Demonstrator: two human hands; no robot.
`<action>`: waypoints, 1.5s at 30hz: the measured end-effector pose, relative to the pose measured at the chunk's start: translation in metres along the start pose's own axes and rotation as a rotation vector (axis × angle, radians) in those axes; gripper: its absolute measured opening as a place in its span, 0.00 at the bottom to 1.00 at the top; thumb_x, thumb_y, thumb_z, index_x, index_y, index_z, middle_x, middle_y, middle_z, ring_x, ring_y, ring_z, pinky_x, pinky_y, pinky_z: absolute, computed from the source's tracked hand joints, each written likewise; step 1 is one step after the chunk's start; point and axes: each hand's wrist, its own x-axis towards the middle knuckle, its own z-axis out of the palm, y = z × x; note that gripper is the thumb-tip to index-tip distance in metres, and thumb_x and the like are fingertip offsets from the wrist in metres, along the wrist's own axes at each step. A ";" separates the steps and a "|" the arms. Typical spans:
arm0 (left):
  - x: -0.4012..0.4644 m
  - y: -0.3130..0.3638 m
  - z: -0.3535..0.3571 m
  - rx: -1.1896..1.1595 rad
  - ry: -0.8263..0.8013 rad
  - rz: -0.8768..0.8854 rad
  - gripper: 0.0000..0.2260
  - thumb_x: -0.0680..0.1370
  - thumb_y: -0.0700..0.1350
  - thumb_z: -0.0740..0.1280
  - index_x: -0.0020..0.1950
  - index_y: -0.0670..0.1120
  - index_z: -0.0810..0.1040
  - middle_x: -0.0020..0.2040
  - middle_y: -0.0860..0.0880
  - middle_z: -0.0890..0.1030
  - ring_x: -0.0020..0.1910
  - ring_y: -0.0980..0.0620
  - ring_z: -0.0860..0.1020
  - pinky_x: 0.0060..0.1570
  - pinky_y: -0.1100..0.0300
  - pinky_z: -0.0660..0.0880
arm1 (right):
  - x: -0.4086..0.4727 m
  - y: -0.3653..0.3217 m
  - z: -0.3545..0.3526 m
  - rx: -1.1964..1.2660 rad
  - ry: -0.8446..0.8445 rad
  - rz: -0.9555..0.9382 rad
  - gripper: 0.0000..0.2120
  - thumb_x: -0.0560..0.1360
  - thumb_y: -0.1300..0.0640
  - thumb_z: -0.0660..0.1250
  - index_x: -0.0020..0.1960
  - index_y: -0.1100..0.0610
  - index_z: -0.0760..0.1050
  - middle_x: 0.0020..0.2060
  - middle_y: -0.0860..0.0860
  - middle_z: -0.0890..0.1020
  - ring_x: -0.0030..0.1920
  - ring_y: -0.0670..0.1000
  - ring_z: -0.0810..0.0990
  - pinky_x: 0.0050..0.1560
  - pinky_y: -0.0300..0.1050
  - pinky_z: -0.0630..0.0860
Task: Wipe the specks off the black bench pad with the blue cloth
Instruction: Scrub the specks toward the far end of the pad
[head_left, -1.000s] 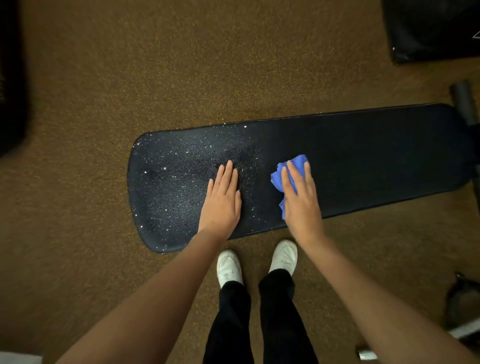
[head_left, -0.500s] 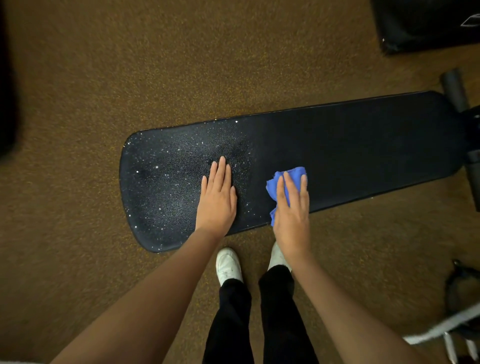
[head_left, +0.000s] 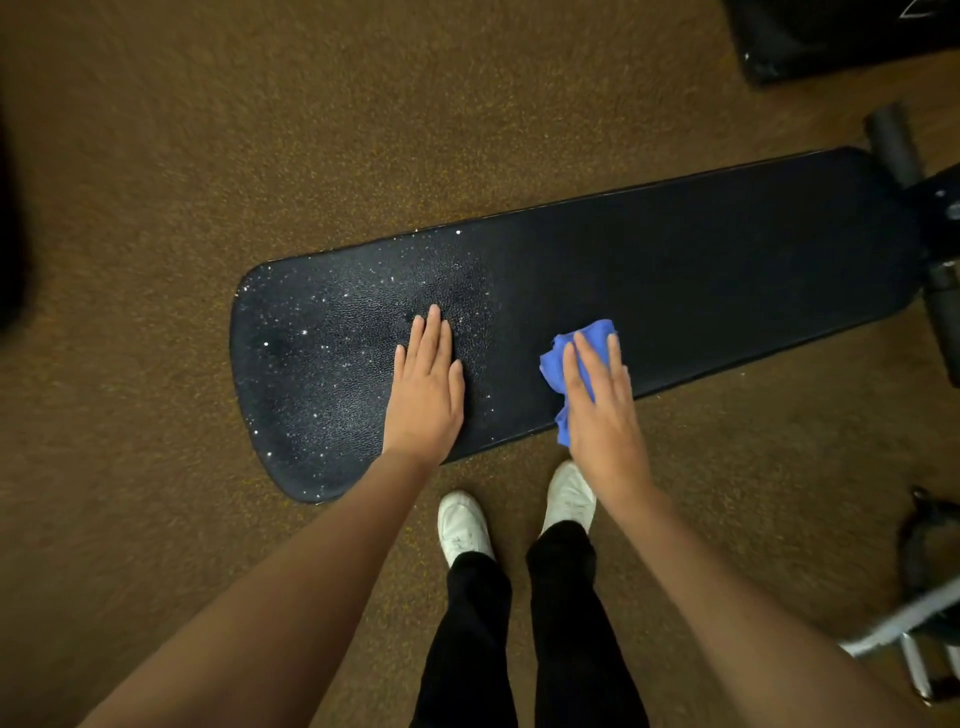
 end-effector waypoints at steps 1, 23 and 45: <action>0.000 0.000 0.000 -0.010 0.002 0.002 0.31 0.77 0.55 0.37 0.75 0.40 0.53 0.77 0.48 0.48 0.73 0.56 0.41 0.72 0.55 0.41 | 0.001 -0.006 0.002 0.001 0.006 0.043 0.42 0.62 0.74 0.72 0.72 0.64 0.58 0.72 0.59 0.63 0.72 0.66 0.54 0.68 0.61 0.56; 0.000 0.001 -0.002 -0.106 0.026 -0.014 0.31 0.77 0.56 0.37 0.75 0.40 0.55 0.77 0.49 0.50 0.73 0.58 0.43 0.71 0.58 0.40 | 0.001 -0.052 0.015 -0.002 -0.004 0.046 0.39 0.62 0.70 0.73 0.71 0.65 0.63 0.71 0.59 0.66 0.71 0.68 0.57 0.66 0.63 0.65; 0.003 0.030 0.018 0.070 0.053 -0.246 0.26 0.80 0.52 0.42 0.76 0.43 0.48 0.77 0.50 0.45 0.75 0.51 0.41 0.72 0.48 0.41 | -0.004 0.043 -0.030 0.003 -0.098 -0.095 0.41 0.63 0.75 0.71 0.72 0.64 0.59 0.73 0.59 0.61 0.73 0.66 0.53 0.68 0.63 0.57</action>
